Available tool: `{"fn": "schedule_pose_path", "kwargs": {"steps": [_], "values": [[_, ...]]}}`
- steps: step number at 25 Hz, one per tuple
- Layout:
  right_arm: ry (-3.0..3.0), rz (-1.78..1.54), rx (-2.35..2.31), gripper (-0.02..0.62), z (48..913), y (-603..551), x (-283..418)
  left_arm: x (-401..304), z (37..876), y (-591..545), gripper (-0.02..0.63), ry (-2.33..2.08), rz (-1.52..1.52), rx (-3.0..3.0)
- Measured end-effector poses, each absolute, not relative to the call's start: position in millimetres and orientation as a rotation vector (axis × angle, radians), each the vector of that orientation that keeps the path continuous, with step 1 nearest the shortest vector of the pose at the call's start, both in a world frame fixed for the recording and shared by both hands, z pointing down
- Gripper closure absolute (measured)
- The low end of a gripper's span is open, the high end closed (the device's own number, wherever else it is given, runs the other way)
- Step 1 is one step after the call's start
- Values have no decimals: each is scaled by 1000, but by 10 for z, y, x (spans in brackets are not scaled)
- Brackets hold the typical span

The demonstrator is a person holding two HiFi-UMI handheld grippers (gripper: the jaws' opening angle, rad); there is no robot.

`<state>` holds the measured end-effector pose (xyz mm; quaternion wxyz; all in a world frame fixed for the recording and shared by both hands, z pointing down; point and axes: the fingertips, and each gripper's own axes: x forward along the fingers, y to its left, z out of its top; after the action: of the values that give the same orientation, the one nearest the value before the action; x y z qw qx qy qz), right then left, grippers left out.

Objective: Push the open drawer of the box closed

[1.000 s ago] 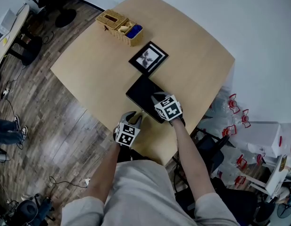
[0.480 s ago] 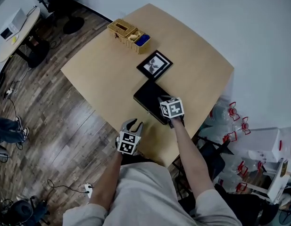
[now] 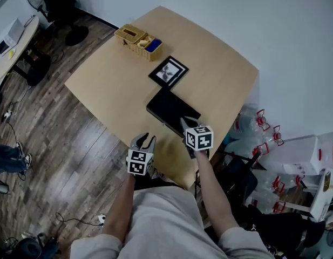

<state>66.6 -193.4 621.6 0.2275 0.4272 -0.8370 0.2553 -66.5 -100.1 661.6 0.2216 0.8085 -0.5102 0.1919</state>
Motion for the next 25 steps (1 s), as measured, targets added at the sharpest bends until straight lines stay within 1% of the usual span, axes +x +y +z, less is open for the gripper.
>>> {"fn": "schedule_pose_path", "kwargs": {"steps": [9,13,25], "values": [[-2341,707,1234,594,6218,-1297,690,-620,6378,-957,434,-1454,439,2238],[-2369,747,1287,594,6149,-1166,729,-588,6315,-938,434,-1458,449,2268],[-2388,712,1261,594,6211,-1034,718,-525,6268,-1007,435,-1445,444,2310]]}}
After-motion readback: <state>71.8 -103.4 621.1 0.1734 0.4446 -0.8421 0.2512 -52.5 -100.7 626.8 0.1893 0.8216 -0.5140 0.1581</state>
